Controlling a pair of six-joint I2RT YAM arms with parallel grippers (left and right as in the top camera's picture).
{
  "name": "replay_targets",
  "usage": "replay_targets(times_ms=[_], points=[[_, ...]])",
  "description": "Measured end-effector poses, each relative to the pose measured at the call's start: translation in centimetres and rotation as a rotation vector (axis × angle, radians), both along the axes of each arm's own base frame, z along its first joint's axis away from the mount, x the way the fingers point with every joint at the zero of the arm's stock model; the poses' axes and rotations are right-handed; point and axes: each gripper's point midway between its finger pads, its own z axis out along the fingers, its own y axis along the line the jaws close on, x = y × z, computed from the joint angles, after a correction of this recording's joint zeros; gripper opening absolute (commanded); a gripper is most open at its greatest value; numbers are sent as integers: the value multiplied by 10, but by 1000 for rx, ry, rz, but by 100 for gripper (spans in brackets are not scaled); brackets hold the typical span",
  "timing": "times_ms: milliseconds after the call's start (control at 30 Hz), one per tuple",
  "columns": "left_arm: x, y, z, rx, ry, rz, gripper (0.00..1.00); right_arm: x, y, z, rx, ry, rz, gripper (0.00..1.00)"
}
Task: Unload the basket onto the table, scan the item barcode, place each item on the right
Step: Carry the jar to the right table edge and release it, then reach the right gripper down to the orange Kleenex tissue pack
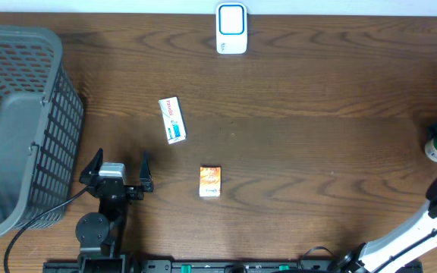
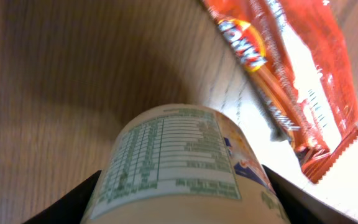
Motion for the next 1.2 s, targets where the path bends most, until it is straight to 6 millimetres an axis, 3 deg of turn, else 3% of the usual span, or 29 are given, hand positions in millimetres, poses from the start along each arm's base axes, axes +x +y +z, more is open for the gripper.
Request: replay_targets(times_ms=[133, 300, 367, 467, 567, 667, 833, 867, 933, 967, 1033, 1133, 1200], points=[[0, 0, 0, 0, 0, 0, 96, -10, -3, 9, 89, -44, -51, 97], [0, 0, 0, 0, 0, 0, 96, 7, -5, 50, 140, -148, -57, 93], [0, 0, 0, 0, 0, 0, 96, 21, 3, 72, 149, -209, -30, 93], [0, 0, 0, 0, 0, 0, 96, 44, 37, 106, 152, -280, 60, 94], [0, 0, 0, 0, 0, 0, 96, 71, 104, 142, 162, -333, 226, 95], [0, 0, 0, 0, 0, 0, 96, 89, 198, 167, 208, -344, 444, 99], [0, 0, 0, 0, 0, 0, 96, 91, 332, 168, 286, -310, 782, 99], [0, 0, 0, 0, 0, 0, 96, 87, 362, 164, 292, -297, 893, 99], [0, 0, 0, 0, 0, 0, 96, 75, 403, 158, 301, -272, 1080, 99], [0, 0, 0, 0, 0, 0, 96, 62, 430, 153, 306, -246, 1224, 99], [0, 0, 0, 0, 0, 0, 96, 37, 464, 143, 322, -195, 1427, 99], [0, 0, 0, 0, 0, 0, 96, 0, 503, 131, 334, -129, 1696, 99], [0, 0, 0, 0, 0, 0, 96, -13, 516, 123, 301, -94, 1814, 99]])
